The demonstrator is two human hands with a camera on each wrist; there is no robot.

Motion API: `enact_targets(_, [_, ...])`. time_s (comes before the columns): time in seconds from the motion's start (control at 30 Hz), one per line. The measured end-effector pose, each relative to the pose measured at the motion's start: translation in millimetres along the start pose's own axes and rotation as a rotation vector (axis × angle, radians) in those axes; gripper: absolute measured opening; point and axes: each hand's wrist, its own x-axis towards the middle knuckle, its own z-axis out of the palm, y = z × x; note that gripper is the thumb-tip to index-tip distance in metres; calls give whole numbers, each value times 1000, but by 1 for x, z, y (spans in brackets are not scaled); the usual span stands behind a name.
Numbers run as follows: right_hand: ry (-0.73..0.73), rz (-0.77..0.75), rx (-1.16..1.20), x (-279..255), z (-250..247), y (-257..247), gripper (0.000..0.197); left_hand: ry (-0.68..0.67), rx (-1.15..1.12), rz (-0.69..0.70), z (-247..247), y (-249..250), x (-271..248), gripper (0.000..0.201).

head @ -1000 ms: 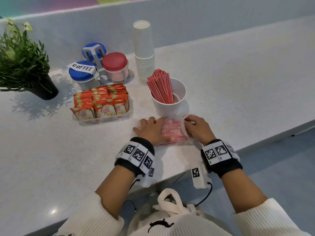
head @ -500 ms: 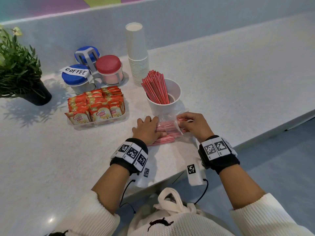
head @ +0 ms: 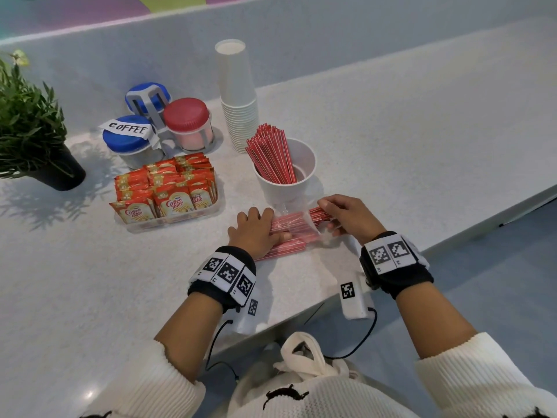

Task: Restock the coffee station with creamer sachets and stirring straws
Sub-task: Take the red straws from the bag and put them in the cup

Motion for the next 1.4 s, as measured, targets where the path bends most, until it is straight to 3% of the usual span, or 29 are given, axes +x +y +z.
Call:
enact_targets(0.13, [62,-2,53,1,8,5,6,0,18,2,0,0,-1,59])
enact_targets(0.3, [132,-71,70,-1,2,-3,11,-28,94,-5,-8,1,-2,64])
enact_targets(0.47, [102,-181,-4,0,0,-21,11,103,-140,194,-14,21,0,79])
enact_targets(0.6, [106,-202,-52,0,5,-25,10,122,-200,239,0,30,11,51])
enact_targets(0.73, [142,-211,47,-3,-12,-28,6,158,-152,221,11,24,19,24])
enact_targets(0.77, [142,-217,86,-4,-14,-28,3,161,-155,217,13,24,20,22])
enact_targets(0.93, [158,-133,334,-9,-5,-23,31,179,-295,212,15,24,23,29])
enact_targets(1.07, [32,-90,299,-15,20,-16,14,180,-308,245,15,28,17,29])
enact_targets(1.13, [74,-116,285,-15,29,-17,8,174,-335,260,15,30,14,26])
enact_targets(1.27, [245,-158,313,-13,21,-22,25,141,-364,242,13,29,9,24])
enact_targets(1.4, [287,-179,387,-9,11,-23,23,135,-291,245,9,28,6,20])
